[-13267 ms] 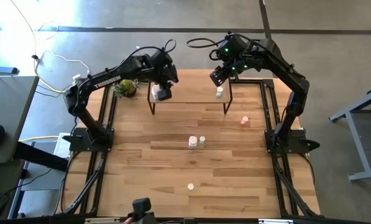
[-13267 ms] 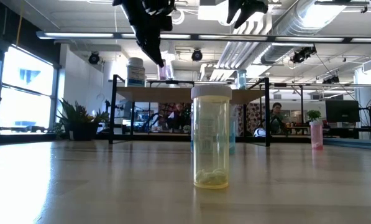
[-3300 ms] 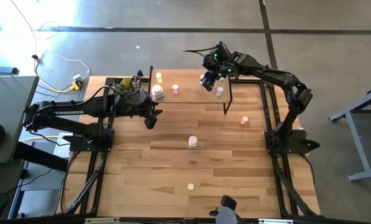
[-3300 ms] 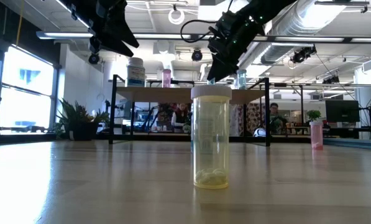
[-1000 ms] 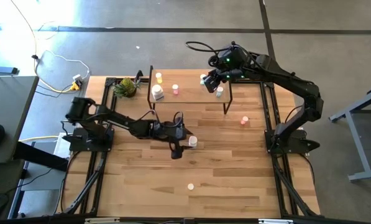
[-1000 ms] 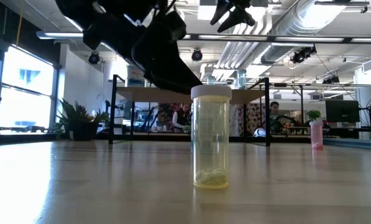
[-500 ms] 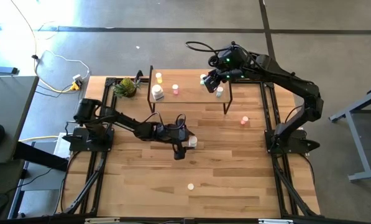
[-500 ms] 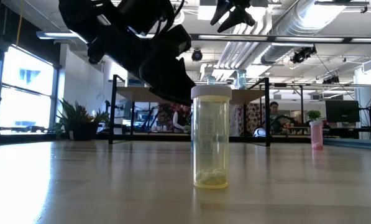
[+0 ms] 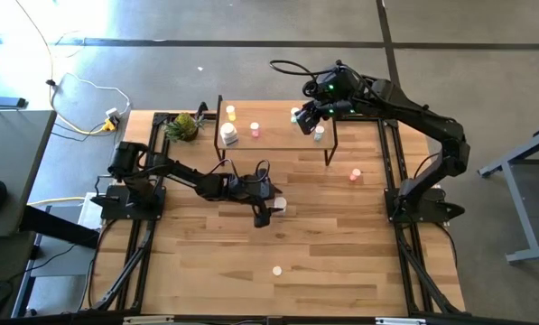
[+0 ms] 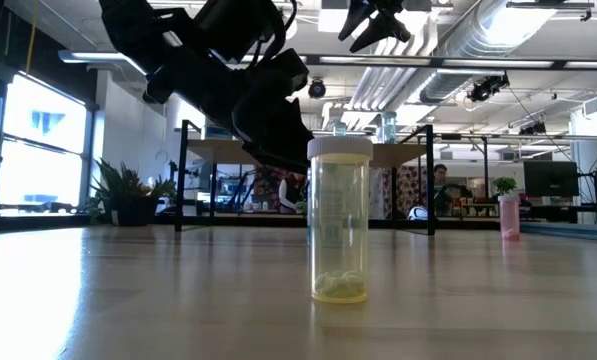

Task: Pick and place medicine bottles onto shelf by color
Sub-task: Put the white and blue medicine bottle on the shelf

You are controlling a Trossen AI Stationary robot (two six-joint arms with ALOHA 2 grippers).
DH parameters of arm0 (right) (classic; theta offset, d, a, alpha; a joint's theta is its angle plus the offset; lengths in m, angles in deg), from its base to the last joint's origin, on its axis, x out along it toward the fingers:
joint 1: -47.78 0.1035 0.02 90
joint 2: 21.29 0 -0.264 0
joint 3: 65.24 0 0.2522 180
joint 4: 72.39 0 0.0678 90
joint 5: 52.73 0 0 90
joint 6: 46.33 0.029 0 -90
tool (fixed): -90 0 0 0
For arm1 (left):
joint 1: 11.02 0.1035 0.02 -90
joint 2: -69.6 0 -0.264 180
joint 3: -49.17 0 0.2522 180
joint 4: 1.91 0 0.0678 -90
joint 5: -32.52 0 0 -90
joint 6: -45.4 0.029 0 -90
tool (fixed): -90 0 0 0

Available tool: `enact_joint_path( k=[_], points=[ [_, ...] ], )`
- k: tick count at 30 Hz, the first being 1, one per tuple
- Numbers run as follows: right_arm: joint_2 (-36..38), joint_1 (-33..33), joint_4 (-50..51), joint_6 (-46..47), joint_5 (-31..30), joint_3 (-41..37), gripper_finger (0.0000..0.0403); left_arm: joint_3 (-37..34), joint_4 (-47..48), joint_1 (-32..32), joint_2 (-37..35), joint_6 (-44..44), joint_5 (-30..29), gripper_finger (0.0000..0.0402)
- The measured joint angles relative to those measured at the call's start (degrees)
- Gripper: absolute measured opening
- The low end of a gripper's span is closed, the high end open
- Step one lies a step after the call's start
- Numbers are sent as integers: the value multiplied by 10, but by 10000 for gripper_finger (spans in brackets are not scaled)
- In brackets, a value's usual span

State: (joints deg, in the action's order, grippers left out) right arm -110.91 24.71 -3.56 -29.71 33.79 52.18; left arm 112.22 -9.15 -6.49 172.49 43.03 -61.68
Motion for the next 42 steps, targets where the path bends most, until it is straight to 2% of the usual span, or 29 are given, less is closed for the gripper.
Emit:
enact_joint_path(
  k=[10,22,30,35,42],
  points=[
    [0,0,0,0,0,0,174,0,1,0,0,0,10,245],
    [0,0,0,0,0,0,174,0,3,1,0,2,29,160],
    [15,-1,6,-1,-2,9,174,0,7,3,-12,-6,25,167],
    [32,-2,10,-2,-19,17,174,18,10,19,-43,-21,24,167],
    [49,-5,14,-6,-36,18,174,70,71,66,-106,-19,19,167]
  ],
)
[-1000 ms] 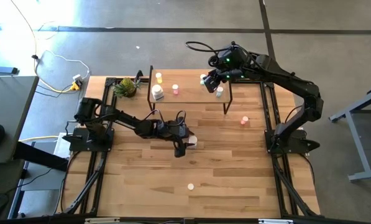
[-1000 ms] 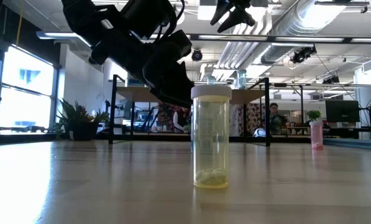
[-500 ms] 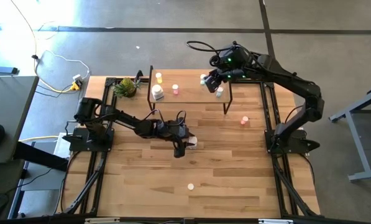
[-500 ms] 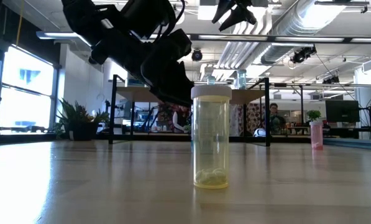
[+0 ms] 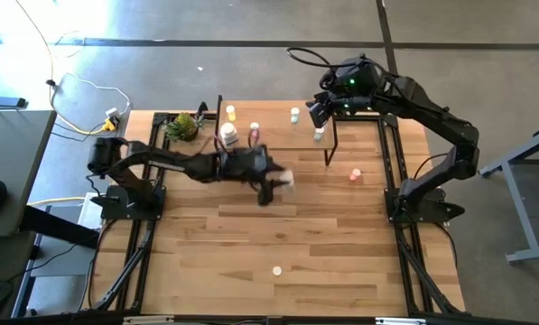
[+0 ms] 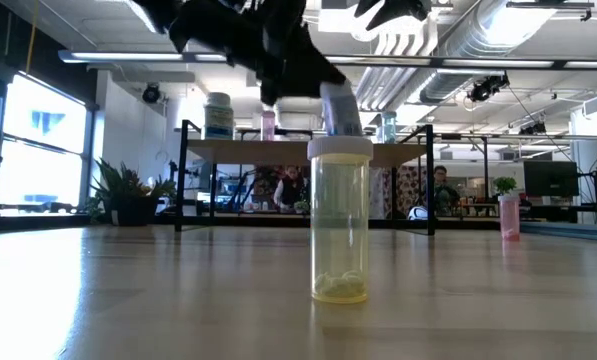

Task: Pick and place medicine bottles onto shelf by color
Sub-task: Put the white and blue medicine bottle on the shelf

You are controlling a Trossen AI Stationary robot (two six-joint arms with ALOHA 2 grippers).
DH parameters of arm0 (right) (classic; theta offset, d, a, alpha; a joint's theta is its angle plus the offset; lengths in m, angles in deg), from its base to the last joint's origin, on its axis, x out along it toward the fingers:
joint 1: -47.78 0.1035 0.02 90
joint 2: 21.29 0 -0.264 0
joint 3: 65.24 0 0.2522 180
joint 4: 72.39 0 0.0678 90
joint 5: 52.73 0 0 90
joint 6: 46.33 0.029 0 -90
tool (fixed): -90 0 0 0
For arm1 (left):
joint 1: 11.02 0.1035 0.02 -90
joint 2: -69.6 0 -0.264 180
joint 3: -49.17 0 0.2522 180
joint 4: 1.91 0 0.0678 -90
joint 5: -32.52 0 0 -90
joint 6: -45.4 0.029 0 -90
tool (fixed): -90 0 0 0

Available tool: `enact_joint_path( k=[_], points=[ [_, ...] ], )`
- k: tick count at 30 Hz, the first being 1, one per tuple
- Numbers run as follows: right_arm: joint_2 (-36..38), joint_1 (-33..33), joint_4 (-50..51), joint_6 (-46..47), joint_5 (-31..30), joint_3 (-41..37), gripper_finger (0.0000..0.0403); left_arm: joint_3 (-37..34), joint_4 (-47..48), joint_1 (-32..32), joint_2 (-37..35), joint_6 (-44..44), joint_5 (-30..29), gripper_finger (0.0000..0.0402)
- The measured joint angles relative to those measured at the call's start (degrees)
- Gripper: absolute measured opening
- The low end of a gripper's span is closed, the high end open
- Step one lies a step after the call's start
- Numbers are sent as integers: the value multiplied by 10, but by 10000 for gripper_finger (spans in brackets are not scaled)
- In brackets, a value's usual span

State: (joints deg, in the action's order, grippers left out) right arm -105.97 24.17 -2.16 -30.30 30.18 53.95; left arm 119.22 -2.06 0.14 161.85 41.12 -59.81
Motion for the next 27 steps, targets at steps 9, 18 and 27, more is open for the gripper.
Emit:
enact_joint_path(
  k=[9,18,27],
  points=[
    [1,0,0,-10,-2,0,174,87,60,105,-49,55,-48,167],
    [4,-1,-1,-30,-2,0,174,163,150,217,-45,78,-73,167],
    [4,-25,8,0,-10,0,174,166,226,268,-40,-51,-75,167]
  ],
)
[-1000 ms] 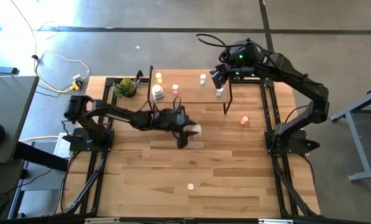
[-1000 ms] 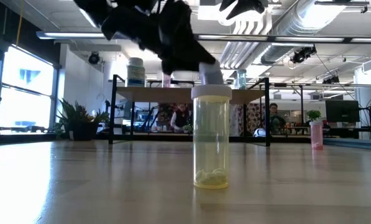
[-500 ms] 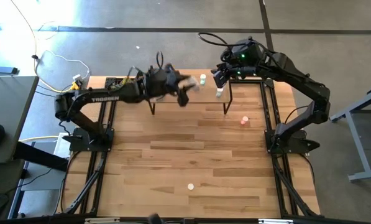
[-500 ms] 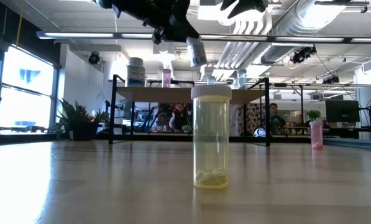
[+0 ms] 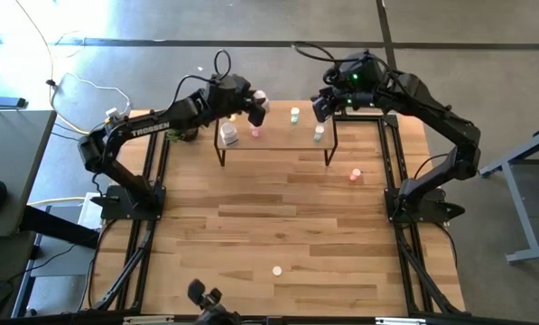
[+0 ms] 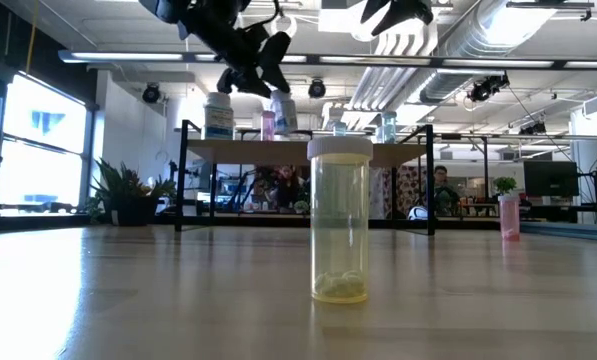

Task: Pick and place medicine bottles onto shelf by color
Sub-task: Put the white and blue medicine bottle on the shelf

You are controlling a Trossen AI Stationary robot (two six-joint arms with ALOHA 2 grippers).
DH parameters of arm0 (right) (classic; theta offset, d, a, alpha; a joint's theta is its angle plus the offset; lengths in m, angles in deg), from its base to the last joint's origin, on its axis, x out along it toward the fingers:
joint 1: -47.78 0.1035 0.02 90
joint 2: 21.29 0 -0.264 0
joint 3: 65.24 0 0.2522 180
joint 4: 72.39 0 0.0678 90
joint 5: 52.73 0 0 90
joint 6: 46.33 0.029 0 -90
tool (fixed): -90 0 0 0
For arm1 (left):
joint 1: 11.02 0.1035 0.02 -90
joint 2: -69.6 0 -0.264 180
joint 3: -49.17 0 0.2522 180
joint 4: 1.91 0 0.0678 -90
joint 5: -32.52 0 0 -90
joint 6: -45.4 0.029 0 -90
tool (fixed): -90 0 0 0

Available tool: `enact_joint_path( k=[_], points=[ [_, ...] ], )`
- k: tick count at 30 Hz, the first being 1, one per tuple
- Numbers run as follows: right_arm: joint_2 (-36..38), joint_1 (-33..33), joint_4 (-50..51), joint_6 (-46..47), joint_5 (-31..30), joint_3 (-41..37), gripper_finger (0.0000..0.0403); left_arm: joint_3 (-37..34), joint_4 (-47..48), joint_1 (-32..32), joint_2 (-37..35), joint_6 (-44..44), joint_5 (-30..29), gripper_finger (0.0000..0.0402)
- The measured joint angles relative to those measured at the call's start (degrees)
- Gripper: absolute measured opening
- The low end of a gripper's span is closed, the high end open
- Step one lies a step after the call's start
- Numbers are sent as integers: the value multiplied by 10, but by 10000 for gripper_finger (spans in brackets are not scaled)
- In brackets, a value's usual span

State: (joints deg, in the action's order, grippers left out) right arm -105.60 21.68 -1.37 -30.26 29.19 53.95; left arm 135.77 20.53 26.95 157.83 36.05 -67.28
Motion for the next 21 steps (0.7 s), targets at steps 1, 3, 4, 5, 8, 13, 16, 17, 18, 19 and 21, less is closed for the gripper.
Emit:
enact_joint_path(
  k=[1,3,4,5,8,13,16,17,18,19,21],
  points=[
    [0,-2,2,10,-2,0,174,0,1,0,3,-19,-3,167],
    [0,-5,4,29,-5,0,174,0,6,-1,5,-51,-15,167],
    [0,-7,4,37,-6,0,174,0,5,-3,5,-59,-24,167],
    [0,-7,4,48,-7,0,174,0,5,-6,5,-67,-36,167],
    [0,-7,4,67,-7,0,174,0,21,-17,10,-70,-75,167],
    [0,-7,4,81,-7,0,174,0,68,-21,12,-70,-98,167],
    [0,-7,4,82,-6,0,174,0,77,-22,13,-53,-121,167],
    [0,-6,5,86,-7,0,174,0,72,-23,13,-47,-130,167],
    [0,-5,7,91,-6,0,174,0,70,-24,12,-42,-135,167],
    [0,-5,11,95,-3,0,174,0,70,-24,12,-41,-135,168],
    [0,-1,25,101,2,0,174,0,70,-24,13,-40,-128,168]
  ],
)
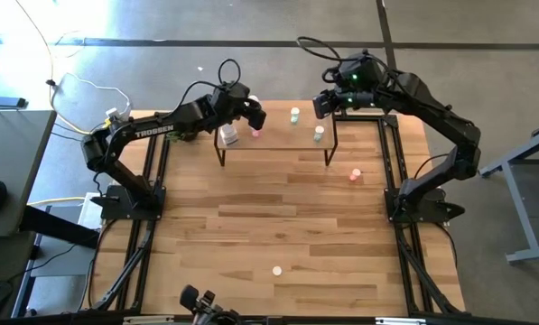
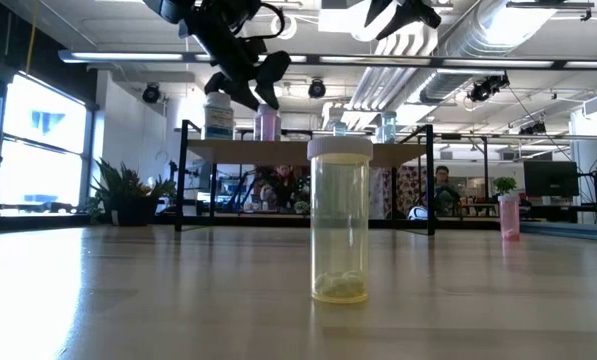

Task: Pick and place medicine bottles onto shelf by color
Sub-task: Put the white and blue medicine bottle on the shelf, then put the pink medicine bottle on the shelf

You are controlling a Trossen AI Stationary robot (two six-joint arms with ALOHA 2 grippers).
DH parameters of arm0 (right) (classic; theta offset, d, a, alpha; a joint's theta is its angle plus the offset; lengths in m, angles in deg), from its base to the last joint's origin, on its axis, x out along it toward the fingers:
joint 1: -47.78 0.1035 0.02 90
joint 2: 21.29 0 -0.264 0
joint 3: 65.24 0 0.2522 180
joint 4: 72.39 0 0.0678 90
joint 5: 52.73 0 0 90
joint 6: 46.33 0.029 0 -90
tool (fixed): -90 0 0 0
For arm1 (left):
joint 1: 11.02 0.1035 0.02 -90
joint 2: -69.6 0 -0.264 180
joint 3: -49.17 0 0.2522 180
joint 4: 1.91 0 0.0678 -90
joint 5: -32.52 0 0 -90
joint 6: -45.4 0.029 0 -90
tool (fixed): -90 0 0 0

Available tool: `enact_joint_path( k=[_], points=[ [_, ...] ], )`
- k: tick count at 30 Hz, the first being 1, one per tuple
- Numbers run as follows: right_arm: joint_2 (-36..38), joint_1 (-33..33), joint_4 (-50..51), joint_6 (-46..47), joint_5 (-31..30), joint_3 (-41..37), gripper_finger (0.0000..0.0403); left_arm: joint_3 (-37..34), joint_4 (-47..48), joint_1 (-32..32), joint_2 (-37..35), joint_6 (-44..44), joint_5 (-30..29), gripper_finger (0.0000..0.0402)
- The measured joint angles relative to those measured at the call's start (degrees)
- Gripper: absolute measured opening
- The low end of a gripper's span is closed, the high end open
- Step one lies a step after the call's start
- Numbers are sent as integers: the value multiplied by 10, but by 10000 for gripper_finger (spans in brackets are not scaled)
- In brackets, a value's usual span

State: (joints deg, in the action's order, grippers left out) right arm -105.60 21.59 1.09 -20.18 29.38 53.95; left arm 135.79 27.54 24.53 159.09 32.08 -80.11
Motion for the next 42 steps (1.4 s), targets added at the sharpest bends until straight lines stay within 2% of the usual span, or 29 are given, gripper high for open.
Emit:
enact_joint_path(
  k=[13,21,27,34,42],
  points=[
    [-1,69,112,89,-15,-6,174,0,6,4,16,-2,36,169],
    [-1,110,122,117,-32,-6,174,0,4,8,17,0,40,170],
    [-1,133,157,149,-42,-6,174,0,6,9,18,19,44,210],
    [-1,156,215,161,-107,-6,174,0,5,9,14,20,44,269],
    [0,183,301,199,-152,-6,174,0,-4,9,-19,65,45,279]
  ],
)
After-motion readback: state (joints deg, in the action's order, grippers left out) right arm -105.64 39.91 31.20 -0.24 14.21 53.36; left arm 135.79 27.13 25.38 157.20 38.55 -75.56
